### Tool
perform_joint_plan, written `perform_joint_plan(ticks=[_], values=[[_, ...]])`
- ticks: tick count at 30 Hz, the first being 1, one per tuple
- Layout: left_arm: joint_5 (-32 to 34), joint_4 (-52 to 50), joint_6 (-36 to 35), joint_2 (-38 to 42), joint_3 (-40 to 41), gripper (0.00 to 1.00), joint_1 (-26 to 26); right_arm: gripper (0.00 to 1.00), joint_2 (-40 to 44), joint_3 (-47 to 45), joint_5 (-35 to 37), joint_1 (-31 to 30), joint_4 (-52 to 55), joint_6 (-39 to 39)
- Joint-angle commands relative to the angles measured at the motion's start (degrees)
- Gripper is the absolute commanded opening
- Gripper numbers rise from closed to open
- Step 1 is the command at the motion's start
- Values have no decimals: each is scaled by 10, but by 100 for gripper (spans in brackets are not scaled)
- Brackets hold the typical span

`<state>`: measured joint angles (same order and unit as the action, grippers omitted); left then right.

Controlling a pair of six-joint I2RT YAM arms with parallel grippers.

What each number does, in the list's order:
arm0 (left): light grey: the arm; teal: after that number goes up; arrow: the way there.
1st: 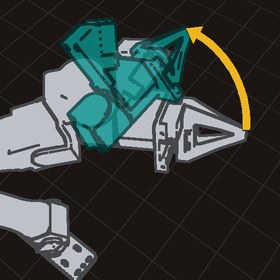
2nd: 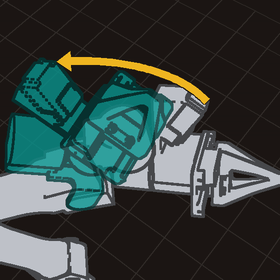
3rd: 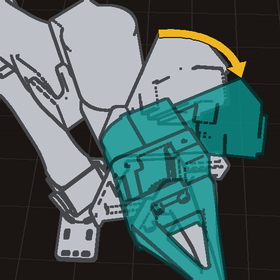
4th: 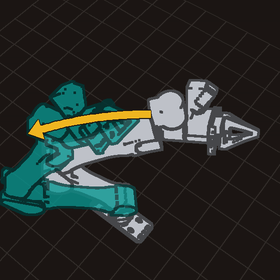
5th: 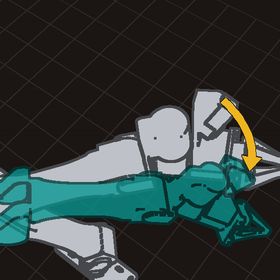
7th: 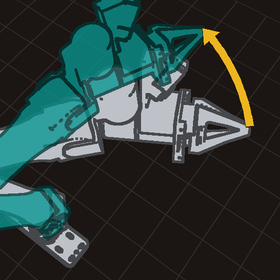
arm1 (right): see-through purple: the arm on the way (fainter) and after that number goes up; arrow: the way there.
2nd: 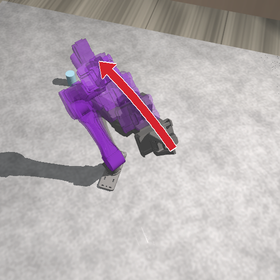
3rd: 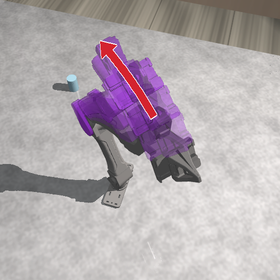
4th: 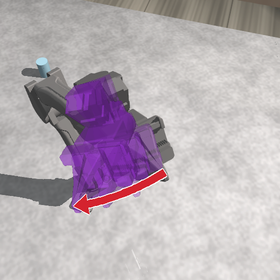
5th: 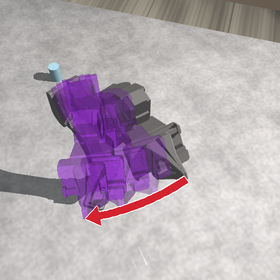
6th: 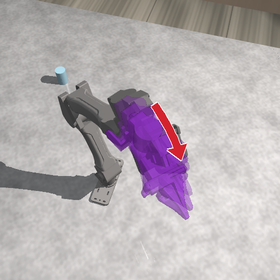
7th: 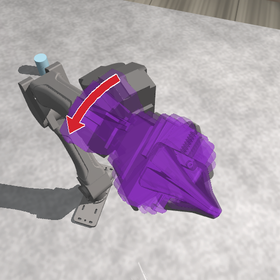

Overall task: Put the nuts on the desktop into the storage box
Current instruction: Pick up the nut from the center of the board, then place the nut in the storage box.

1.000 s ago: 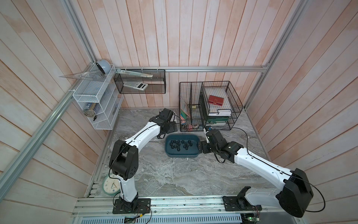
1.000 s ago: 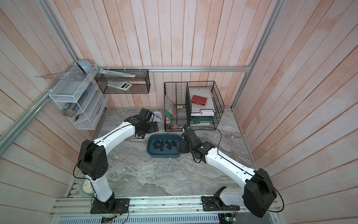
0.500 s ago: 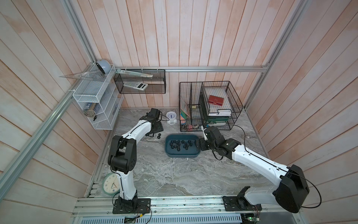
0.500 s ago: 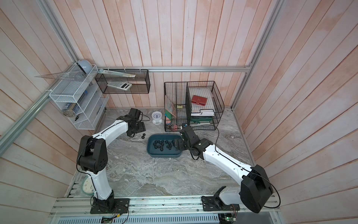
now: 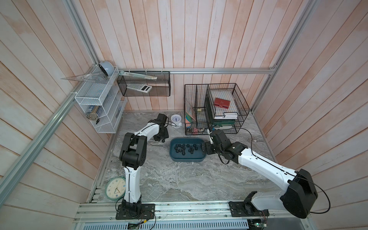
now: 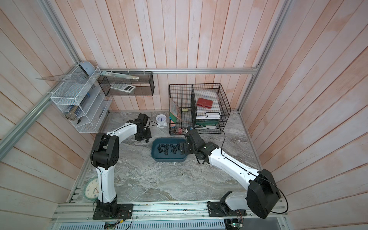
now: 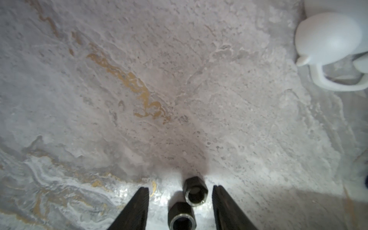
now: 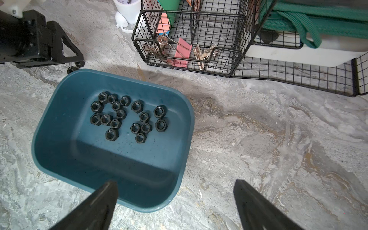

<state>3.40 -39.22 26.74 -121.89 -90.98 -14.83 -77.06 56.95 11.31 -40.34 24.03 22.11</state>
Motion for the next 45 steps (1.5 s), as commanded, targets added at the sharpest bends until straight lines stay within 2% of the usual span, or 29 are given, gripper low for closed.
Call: perform_joint_plan(ticks=[1, 4, 7, 9, 11, 14, 19, 30, 36, 45], values=[[-14, 0, -13, -21, -20, 56, -1, 98, -1, 17, 14, 2, 13, 3], [-18, -1, -11, -29, -26, 49, -1, 98, -2, 17, 13, 2, 14, 3], [-21, -4, -10, -34, -26, 48, -2, 98, -1, 16, 15, 3, 14, 2], [-24, -6, -9, -35, -25, 40, -2, 98, 0, 16, 15, 2, 14, 2], [-24, -8, -9, -34, -20, 37, -3, 98, 0, 16, 16, 3, 14, 2], [-26, -3, -8, -25, -7, 23, -3, 98, 0, 14, 16, 2, 13, 3], [-22, -2, -5, -5, 4, 19, -3, 98, 1, 12, 14, 2, 12, 6], [-19, -11, 16, 77, 6, 19, -20, 98, 19, -6, 9, 2, 8, 17], [-6, -28, 25, 108, -3, 19, -64, 98, 37, -27, 7, 2, 6, 22], [-2, -14, 68, 122, 10, 19, -163, 98, 80, -64, 10, 2, 10, 25]])
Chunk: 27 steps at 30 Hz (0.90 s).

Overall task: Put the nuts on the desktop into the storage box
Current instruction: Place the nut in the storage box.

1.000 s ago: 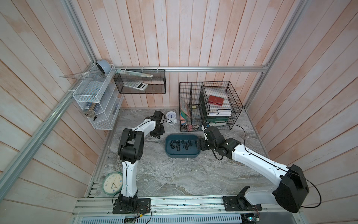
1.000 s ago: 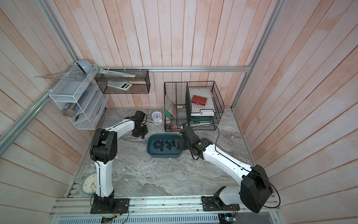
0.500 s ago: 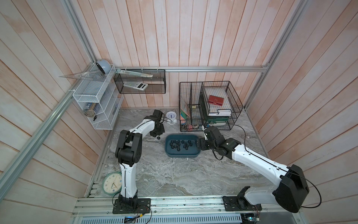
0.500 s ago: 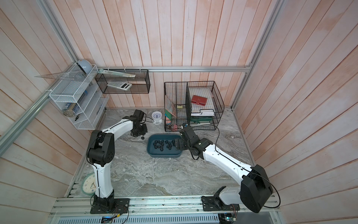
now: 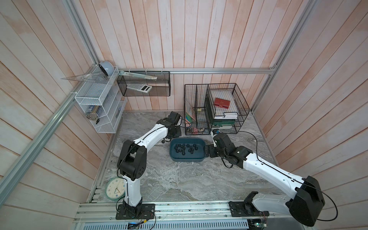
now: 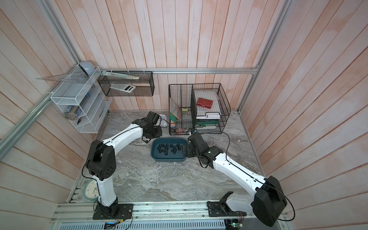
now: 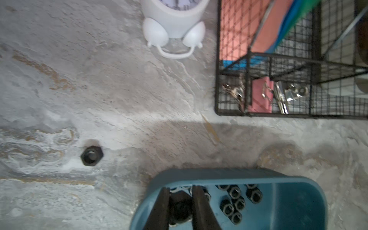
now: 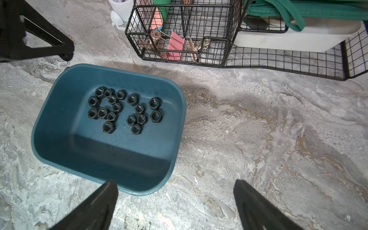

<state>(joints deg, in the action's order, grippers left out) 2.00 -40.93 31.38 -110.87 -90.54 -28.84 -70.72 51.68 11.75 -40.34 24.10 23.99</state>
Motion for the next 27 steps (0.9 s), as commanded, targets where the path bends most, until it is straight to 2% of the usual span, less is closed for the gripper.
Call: perform_joint_plan(ticks=[1, 9, 27], values=[[9, 8, 27, 8, 9, 19, -35, 98, 21, -14, 6, 2, 10, 7], [-4, 30, 43, -40, 16, 19, -86, 98, 42, -26, 7, 2, 13, 12], [-12, 46, 36, -94, 32, 21, -89, 98, 40, -23, 7, 2, 14, 15]])
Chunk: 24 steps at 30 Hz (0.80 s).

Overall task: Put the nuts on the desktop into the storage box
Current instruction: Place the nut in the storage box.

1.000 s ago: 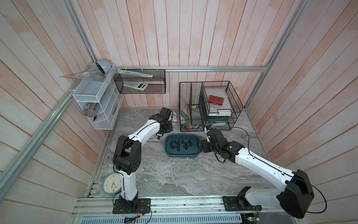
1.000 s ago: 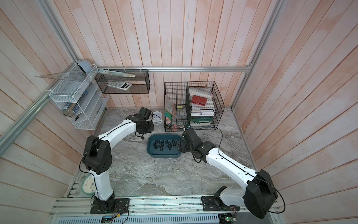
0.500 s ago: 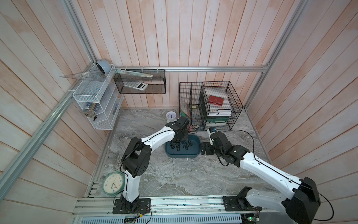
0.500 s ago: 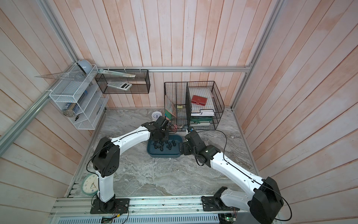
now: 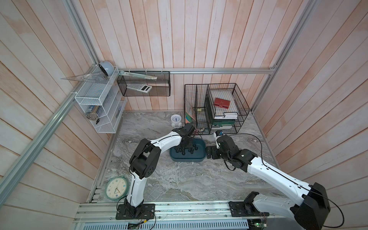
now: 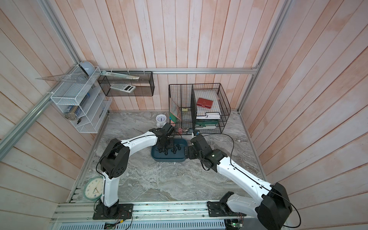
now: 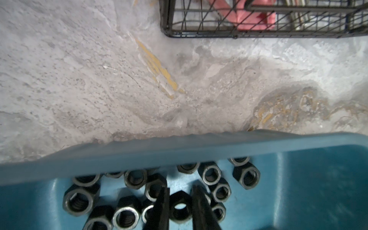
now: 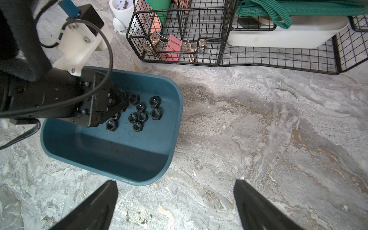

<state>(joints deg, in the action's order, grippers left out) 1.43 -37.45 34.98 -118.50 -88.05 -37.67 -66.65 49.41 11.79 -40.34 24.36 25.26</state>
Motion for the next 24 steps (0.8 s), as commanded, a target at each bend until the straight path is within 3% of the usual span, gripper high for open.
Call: perform_joint_plan(ticks=[1, 5, 11, 18, 22, 24], values=[[-7, 11, -1, -20, 6, 21, 0, 98, -1, 0, 6, 2, 11, 1], [-8, 12, 0, -25, 5, 23, 0, 98, -2, 1, 6, 2, 11, 1], [-5, 2, -2, -17, -1, 47, 0, 98, -6, 3, 8, 2, 9, -1], [13, -24, -8, 14, -18, 52, 3, 98, -19, 12, 0, 2, 2, -5], [29, -35, -10, 47, -21, 63, 17, 98, -31, 20, -10, 2, -6, -11], [35, -39, -9, 65, -18, 75, 29, 98, -37, 26, -16, 2, -8, -12]])
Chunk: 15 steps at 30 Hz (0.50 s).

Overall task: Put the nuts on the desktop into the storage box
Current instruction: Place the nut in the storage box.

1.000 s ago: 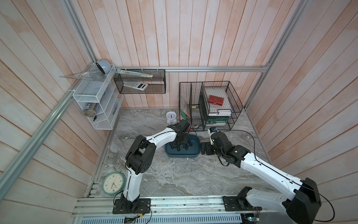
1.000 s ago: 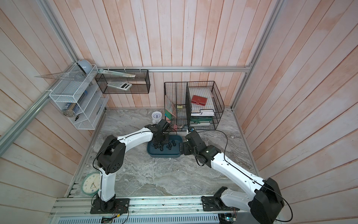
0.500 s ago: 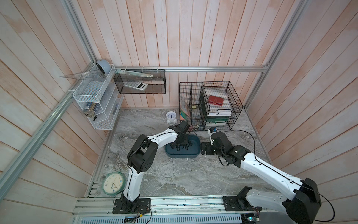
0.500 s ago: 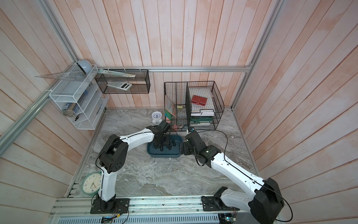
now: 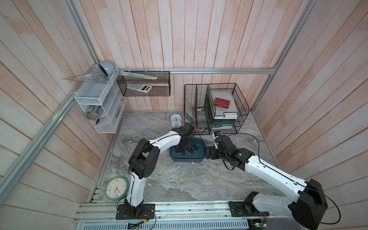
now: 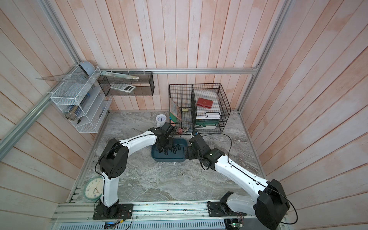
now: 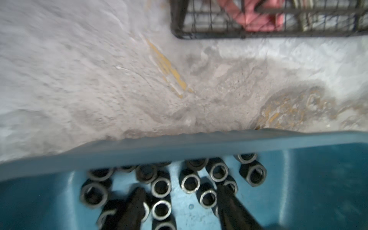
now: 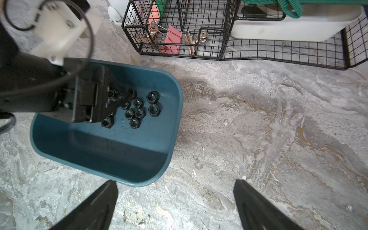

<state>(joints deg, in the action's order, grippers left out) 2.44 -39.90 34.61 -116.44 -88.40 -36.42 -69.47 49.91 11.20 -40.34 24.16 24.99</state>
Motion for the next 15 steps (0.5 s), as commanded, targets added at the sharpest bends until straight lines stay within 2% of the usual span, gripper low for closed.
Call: perform_joint_plan(ticks=[1, 6, 11, 15], values=[[29, -16, -6, 55, -13, 83, 24, 98, -13, 24, -13, 1, -7, -11], [41, -18, -8, 99, 4, 100, 59, 98, -32, 38, -25, -2, -14, -20], [49, -17, -6, 127, 31, 100, 101, 98, -55, 57, -35, -12, -19, -32], [84, -19, 4, 135, 48, 100, 125, 98, -74, 74, -44, -22, -18, -45]])
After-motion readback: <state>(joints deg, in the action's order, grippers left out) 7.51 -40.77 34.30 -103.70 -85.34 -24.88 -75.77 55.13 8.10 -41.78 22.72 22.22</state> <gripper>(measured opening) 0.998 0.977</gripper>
